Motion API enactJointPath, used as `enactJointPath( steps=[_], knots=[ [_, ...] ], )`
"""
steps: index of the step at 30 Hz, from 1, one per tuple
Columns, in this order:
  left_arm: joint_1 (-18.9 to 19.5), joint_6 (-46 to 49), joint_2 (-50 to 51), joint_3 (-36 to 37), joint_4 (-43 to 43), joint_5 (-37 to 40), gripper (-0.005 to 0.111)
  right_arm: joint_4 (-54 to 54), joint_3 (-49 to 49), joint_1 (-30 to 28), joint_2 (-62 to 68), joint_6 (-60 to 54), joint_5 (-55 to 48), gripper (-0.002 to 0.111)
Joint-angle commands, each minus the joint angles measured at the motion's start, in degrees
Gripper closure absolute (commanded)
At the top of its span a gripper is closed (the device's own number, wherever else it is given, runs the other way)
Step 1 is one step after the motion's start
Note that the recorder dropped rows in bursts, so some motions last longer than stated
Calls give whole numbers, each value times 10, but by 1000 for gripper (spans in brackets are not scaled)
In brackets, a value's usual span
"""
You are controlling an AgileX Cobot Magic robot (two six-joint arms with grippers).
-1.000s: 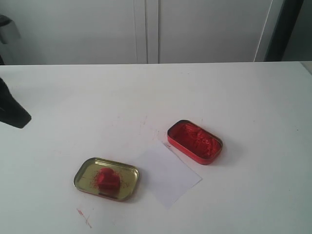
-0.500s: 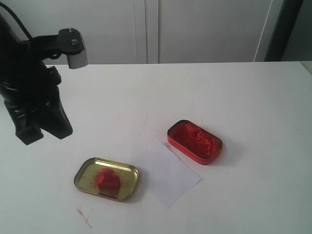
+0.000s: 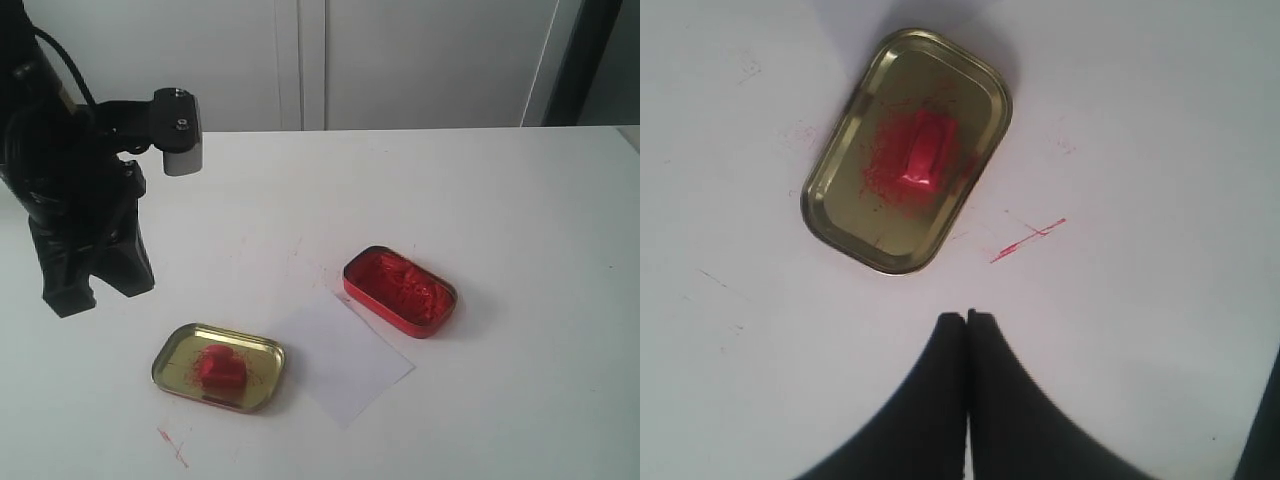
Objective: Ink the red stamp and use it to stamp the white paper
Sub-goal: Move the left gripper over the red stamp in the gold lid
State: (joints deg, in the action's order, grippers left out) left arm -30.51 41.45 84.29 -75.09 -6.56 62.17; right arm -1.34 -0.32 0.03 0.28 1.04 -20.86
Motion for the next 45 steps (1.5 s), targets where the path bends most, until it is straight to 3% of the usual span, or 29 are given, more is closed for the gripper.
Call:
enactJointPath(
  steps=[1,27,36,45],
  knots=[
    [-2,8,-4,-3,-4,8,107,-1,3,1,-3,3,8,108],
    [-5,12,0,-3,-23,-11,107,-1,3,1,-3,3,8,108],
    [-41,70,13,-3,-33,-1,107,-1,3,1,-3,3,8,108],
    [-41,137,60,-3,-21,-15,107,-1,3,1,-3,3,8,108]
  ],
)
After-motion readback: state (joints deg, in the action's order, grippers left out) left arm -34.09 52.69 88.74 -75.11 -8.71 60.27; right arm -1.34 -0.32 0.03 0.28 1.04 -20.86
